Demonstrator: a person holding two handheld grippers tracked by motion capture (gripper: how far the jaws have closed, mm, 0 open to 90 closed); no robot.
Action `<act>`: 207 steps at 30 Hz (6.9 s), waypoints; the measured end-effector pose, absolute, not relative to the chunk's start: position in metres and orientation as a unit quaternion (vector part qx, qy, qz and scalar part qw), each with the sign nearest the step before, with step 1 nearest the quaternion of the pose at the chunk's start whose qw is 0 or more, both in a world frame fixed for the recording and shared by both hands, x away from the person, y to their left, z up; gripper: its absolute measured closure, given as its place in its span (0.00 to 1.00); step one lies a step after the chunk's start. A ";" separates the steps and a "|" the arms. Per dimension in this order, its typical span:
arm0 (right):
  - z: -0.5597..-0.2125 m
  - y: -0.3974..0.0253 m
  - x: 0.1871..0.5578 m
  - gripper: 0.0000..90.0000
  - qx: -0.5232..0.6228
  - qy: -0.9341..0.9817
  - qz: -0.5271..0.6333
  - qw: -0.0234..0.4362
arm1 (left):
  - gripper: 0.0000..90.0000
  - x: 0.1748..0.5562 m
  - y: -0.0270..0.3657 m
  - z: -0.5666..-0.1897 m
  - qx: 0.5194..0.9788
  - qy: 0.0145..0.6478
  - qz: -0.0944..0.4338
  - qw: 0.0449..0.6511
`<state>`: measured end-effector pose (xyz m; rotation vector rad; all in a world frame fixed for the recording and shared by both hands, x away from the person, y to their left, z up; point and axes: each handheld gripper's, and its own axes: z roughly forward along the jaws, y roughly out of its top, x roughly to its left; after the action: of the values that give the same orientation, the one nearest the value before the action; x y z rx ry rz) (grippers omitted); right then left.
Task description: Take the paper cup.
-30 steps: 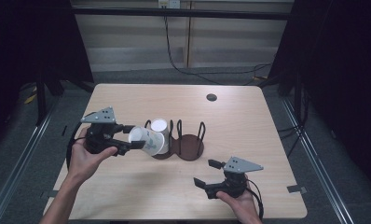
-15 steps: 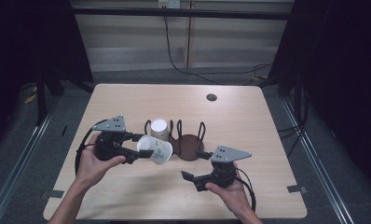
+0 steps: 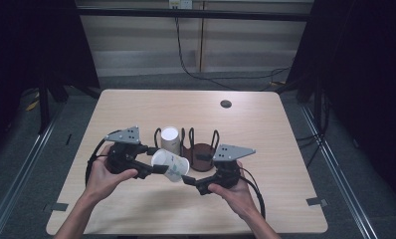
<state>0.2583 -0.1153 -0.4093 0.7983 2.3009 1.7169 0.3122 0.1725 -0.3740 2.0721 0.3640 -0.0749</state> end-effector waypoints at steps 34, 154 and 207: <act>-0.432 -0.091 0.259 0.21 0.205 0.784 0.583 0.053 | 0.41 0.301 0.160 -0.371 0.862 0.117 -0.072 0.488; -0.412 -0.086 0.278 0.33 0.142 0.955 0.260 -0.027 | 0.26 0.291 0.124 -0.424 0.934 0.058 -0.031 0.350; -0.414 -0.081 0.275 0.20 0.117 0.945 0.303 -0.039 | 0.41 0.286 0.119 -0.425 0.931 0.035 -0.074 0.355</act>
<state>0.2746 -0.0811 -0.4143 0.3785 3.0442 0.9759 0.2861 0.1194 -0.4246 2.4073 0.0893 -0.1901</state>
